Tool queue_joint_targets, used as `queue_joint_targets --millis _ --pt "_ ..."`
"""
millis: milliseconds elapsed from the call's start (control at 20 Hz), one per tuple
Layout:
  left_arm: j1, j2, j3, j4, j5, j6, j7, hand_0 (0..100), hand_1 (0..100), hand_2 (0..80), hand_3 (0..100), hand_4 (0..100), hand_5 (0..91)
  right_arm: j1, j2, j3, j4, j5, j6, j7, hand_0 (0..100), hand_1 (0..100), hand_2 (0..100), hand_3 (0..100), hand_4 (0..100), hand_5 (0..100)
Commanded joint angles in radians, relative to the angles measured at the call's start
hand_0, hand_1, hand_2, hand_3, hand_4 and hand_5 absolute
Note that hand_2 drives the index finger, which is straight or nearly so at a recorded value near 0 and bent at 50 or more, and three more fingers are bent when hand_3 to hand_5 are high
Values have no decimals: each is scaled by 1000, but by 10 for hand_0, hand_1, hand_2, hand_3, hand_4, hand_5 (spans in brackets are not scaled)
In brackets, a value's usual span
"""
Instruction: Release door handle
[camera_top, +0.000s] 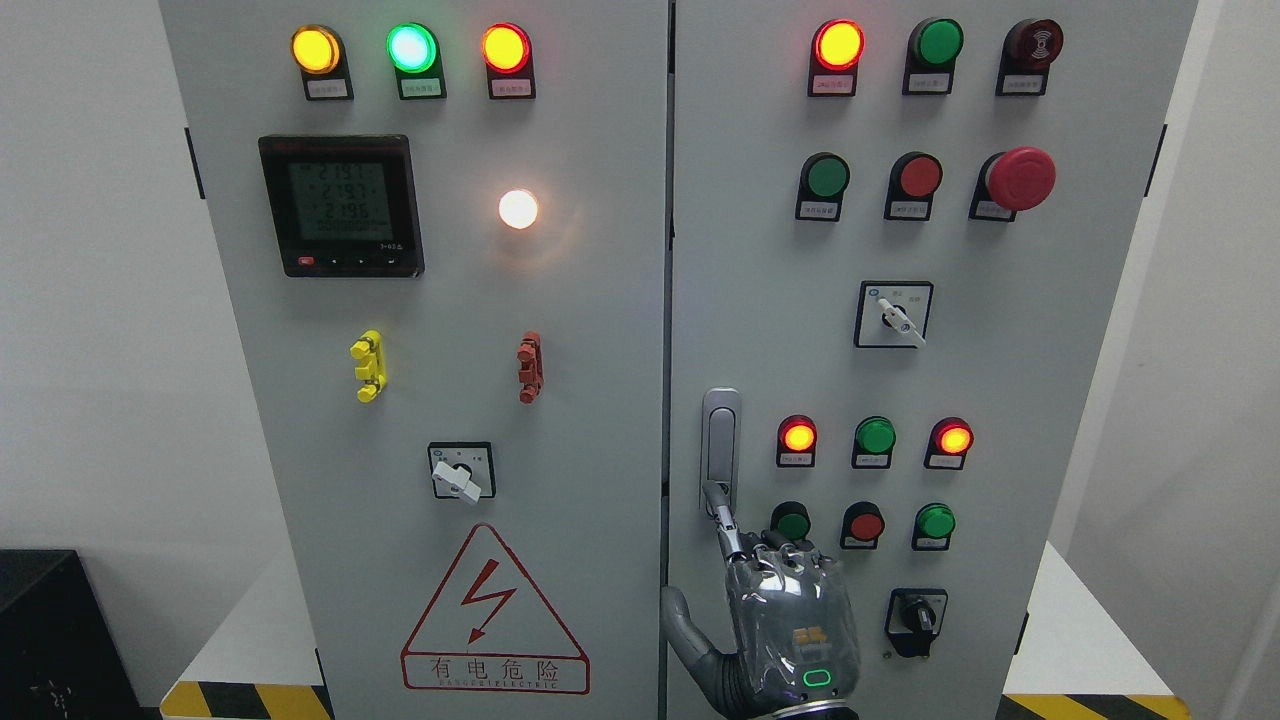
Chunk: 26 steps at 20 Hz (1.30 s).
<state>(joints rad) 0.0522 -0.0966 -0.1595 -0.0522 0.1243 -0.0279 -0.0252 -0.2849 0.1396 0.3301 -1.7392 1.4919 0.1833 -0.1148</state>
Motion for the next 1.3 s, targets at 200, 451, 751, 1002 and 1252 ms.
queue_joint_targets --millis 200,451,751,1002,1252 --pt "0 0 0 0 0 -1 1 0 0 45 98 1 0 0 0 0 17 -6 10 12 390 261 0 776 733 721" --pt "0 0 0 0 0 0 -1 0 0 46 97 0 0 1 0 1 15 -9 10 12 391 261 0 777 734 722" --pt "0 0 0 0 0 0 -1 0 0 45 97 1 0 1 2 4 15 -10 10 20 391 261 0 778 733 722" --pt "0 0 0 0 0 0 -1 0 0 44 98 0 0 9 2 6 15 -12 10 24 395 257 0 781 734 721" --pt "0 0 0 0 0 0 -1 0 0 45 98 0 0 12 2 3 17 -13 10 24 396 256 0 783 734 721"
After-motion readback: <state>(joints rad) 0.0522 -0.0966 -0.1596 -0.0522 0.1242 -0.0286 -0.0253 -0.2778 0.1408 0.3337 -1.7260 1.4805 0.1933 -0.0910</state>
